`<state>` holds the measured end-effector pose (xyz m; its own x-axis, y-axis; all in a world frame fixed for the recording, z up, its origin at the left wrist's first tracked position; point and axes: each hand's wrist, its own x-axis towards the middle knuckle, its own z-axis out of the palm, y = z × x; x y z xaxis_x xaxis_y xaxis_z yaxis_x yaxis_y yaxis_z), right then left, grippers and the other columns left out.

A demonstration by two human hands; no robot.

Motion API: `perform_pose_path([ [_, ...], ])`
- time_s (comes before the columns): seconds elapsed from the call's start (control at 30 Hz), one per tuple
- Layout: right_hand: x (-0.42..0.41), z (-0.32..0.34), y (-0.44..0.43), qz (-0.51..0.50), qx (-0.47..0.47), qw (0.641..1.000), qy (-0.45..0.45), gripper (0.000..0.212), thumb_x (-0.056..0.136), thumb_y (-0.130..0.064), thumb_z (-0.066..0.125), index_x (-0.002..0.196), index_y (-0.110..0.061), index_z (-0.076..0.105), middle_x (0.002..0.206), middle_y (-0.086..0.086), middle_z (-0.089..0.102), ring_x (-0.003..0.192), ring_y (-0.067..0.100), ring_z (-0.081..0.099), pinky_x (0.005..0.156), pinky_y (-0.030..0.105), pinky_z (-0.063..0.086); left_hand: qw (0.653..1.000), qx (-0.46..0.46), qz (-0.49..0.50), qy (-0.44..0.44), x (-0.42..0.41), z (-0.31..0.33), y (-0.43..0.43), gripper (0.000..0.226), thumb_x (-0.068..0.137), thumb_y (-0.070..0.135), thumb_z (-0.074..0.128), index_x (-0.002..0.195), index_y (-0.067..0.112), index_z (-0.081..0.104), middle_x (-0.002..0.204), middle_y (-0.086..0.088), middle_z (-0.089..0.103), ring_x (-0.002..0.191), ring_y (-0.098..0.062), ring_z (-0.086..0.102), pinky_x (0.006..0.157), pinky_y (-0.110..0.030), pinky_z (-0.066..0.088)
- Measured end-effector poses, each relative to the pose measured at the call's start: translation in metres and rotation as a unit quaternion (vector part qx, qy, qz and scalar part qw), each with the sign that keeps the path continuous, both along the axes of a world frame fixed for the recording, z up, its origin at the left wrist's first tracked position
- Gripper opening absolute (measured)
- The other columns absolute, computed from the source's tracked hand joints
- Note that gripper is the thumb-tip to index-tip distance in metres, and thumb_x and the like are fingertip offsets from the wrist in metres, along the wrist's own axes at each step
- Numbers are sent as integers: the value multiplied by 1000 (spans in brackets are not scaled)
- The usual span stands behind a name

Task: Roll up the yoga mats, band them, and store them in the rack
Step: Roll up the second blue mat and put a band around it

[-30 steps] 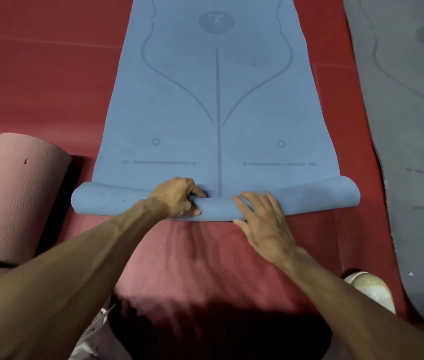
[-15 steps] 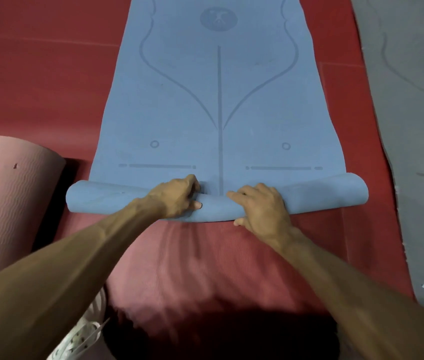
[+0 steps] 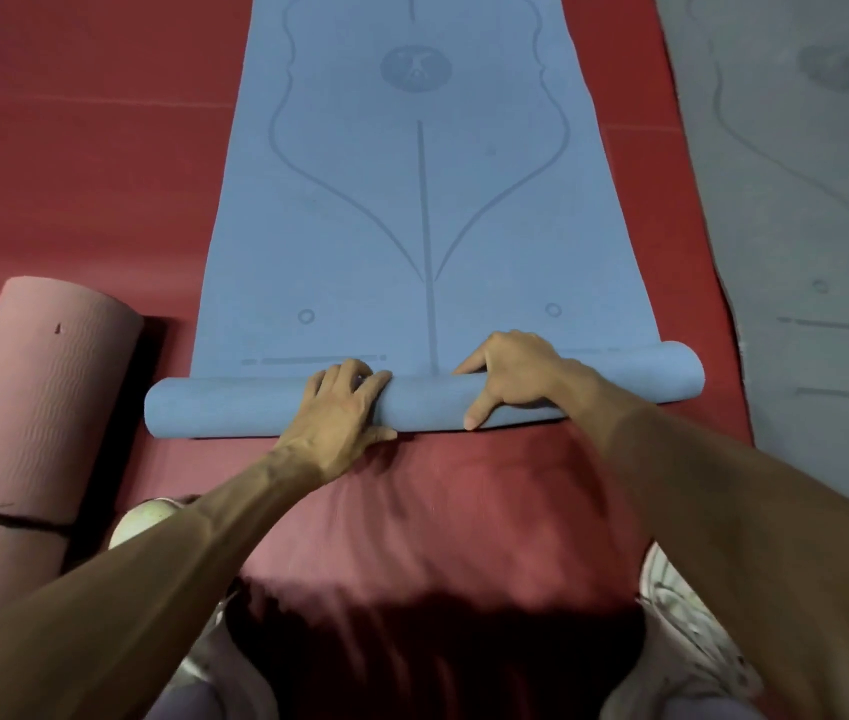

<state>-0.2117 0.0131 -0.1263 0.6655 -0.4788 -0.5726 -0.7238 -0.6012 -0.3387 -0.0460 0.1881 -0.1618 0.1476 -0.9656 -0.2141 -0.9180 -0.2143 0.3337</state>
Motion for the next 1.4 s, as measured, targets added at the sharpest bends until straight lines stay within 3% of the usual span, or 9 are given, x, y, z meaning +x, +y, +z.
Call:
perform_pose_path([
  [0.4, -24, -29, 24, -38, 55, 998, 2, 71, 52, -51, 87, 119, -40, 64, 115, -15, 67, 101, 9, 59, 86, 25, 43, 995, 87, -9, 51, -10, -1, -2, 57, 80, 37, 72, 132, 27, 51, 110, -1, 56, 108, -20, 50, 90, -30, 39],
  [0.6, -41, -44, 36, -34, 7, 994, -102, 66, 64, -44, 83, 124, -36, 59, 116, -15, 58, 111, 6, 50, 93, 23, 36, 988, 132, -14, 74, 2, -3, -18, 54, 78, 38, 73, 128, 31, 56, 111, 2, 58, 107, -19, 55, 89, -30, 43],
  [0.67, -46, -53, 45, -23, -40, 985, -164, 60, 73, -41, 75, 129, -30, 59, 119, -9, 57, 114, 9, 45, 100, 30, 37, 985, 156, -14, 74, 7, 0, -28, 51, 79, 38, 73, 126, 32, 57, 112, 3, 62, 107, -18, 57, 86, -29, 44],
  [0.73, -52, -64, 58, 2, -184, 955, -231, 54, 78, -41, 65, 129, -23, 61, 121, -1, 59, 114, 15, 44, 100, 42, 40, 977, 192, -7, 90, 13, 2, -40, 47, 80, 37, 73, 125, 32, 59, 104, 7, 64, 100, -16, 59, 82, -27, 44],
  [0.87, -62, -77, 81, 65, -325, 926, -179, 77, 79, -52, 65, 141, -10, 45, 137, 13, 51, 129, 29, 43, 110, 52, 24, 960, 239, -11, 148, 22, -2, -59, 34, 83, 29, 71, 116, 28, 66, 98, 4, 65, 96, -16, 57, 82, -27, 45],
  [0.97, -55, -81, 81, 55, -331, 931, -143, 79, 86, -62, 41, 142, -7, 42, 137, 13, 51, 128, 33, 46, 111, 55, 23, 970, 215, -22, 112, 24, -8, -65, 31, 84, 32, 68, 115, 33, 68, 103, 5, 51, 104, -16, 40, 95, -33, 40],
  [1.1, -35, -79, 65, 32, -306, 946, -102, 87, 82, -74, 25, 132, -7, 51, 122, 10, 57, 111, 31, 54, 103, 55, 31, 974, 206, -9, 96, 25, -4, -70, 27, 89, 32, 61, 113, 22, 69, 79, 8, 54, 97, -22, 56, 80, -30, 44],
  [1.23, -24, -69, 44, 56, -261, 962, -52, 107, 65, -89, 18, 137, -13, 45, 121, 4, 55, 109, 26, 52, 101, 49, 31, 979, 146, 104, 98, 23, -7, -63, 30, 89, 38, 62, 115, 21, 61, 111, 2, 63, 104, -21, 58, 84, -31, 43],
  [1.4, -16, -63, 25, 94, -224, 970, -21, 114, 52, -92, 46, 141, -23, 30, 128, -3, 43, 117, 20, 44, 101, 41, 25, 996, -26, 83, -27, 0, -18, -31, 42, 101, 33, 26, 112, 17, 64, 107, -2, 58, 103, -23, 55, 95, -33, 32],
])
